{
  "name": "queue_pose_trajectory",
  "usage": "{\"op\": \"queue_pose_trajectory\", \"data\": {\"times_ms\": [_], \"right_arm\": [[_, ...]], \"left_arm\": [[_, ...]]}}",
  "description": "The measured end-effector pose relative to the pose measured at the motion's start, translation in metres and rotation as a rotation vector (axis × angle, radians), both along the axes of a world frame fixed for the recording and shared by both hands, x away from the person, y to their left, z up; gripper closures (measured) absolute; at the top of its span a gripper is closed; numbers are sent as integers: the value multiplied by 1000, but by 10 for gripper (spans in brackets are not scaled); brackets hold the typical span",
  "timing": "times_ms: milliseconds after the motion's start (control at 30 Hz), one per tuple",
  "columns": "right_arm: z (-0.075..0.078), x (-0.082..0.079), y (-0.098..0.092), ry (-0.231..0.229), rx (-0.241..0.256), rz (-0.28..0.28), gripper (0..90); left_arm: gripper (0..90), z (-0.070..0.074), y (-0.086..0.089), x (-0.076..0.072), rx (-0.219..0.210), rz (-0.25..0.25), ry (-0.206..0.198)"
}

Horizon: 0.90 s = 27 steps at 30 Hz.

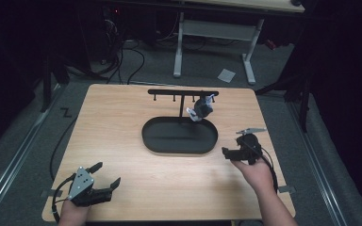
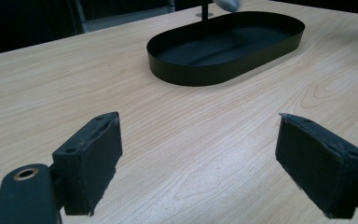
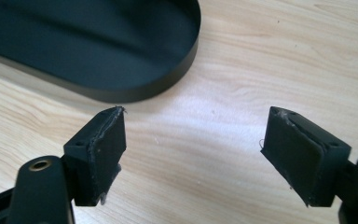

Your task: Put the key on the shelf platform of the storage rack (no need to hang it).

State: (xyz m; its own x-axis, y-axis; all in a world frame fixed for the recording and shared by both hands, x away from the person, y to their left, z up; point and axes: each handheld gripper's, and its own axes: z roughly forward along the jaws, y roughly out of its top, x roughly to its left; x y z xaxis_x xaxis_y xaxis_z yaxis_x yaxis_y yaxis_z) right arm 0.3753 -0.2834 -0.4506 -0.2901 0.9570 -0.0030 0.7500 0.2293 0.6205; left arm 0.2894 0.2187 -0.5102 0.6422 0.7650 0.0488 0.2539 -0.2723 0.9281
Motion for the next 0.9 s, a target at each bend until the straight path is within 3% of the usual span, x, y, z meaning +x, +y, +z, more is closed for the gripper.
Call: {"op": "queue_pose_trajectory", "data": {"times_ms": [100,133,167,200,267,333,367,400,467,500,567,667,900], "right_arm": [[-22,-22,2,-95,8,-23,173],[-22,-22,2,-95,8,-23,173],[-28,-28,3,-125,17,-27,156],[-41,-40,4,-169,-2,-48,154],[-45,-43,4,-161,4,-59,147],[-53,-54,3,-184,45,-90,112],[-58,-65,3,-236,66,-117,109],[-67,-82,3,-335,90,-133,134],[-67,-83,4,-309,108,-101,121],[-67,-87,4,-279,67,-59,108],[-69,-90,1,-303,72,-59,111],[-71,-90,-1,-292,57,-65,111],[-72,-93,-5,-293,70,-93,111]], "left_arm": [[151,-1,-2,2,0,-1,3],[151,-1,-2,2,0,-1,3],[151,0,-3,2,3,-5,5],[151,0,-4,2,5,-12,3],[151,0,-6,3,6,-25,-3],[151,0,-7,5,-1,-30,0],[151,0,-7,6,-6,-28,6],[151,-1,-7,6,-11,-20,16],[151,-2,-7,7,-15,-14,25],[151,-4,-8,7,-5,-8,38],[151,-3,-9,7,0,-6,37],[151,-1,-11,8,-22,-1,27],[151,1,-11,7,-14,-12,14]]}}
